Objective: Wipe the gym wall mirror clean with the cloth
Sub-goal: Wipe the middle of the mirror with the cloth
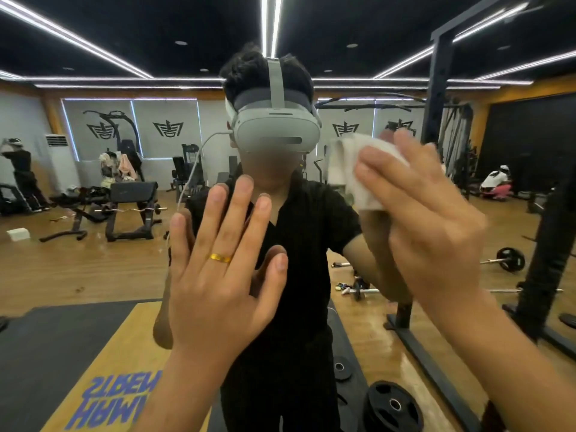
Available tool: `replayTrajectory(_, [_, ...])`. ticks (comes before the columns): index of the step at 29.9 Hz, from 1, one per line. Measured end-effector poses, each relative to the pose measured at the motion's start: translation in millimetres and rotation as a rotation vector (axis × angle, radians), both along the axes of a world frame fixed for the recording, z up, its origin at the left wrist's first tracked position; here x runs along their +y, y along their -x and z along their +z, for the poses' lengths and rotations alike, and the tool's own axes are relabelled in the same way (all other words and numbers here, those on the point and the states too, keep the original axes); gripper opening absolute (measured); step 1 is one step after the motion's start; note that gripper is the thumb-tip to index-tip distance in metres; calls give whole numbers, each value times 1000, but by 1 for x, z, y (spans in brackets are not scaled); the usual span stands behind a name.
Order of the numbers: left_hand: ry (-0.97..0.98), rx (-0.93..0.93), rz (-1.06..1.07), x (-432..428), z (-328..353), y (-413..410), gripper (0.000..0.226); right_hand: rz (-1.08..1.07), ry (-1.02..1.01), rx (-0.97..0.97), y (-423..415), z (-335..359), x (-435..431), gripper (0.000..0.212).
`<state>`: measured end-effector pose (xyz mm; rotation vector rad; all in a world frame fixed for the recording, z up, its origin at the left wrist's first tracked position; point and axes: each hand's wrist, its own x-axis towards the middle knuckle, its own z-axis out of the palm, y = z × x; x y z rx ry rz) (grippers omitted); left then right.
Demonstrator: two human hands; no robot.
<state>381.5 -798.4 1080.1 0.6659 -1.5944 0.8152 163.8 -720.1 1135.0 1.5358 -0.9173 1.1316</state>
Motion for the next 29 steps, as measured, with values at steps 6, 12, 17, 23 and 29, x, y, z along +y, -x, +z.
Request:
replayTrajectory(6, [1, 0, -12, 0, 0, 0, 58, 125, 80, -366, -16, 7, -7, 33])
replayTrajectory(12, [-9, -12, -35, 0, 4, -1, 56, 73, -46, -64, -38, -22, -12, 41])
replayTrajectory(17, [-123, 33, -326, 18, 9, -11, 47, 89, 67, -345, -14, 9, -3, 33])
replayTrajectory(23, [-67, 135, -237, 9, 10, -67, 45, 130, -62, -276, -72, -31, -14, 35])
replayTrajectory(29, [-35, 19, -72, -21, 5, -86, 53, 82, 84, -385, -57, -3, -12, 38])
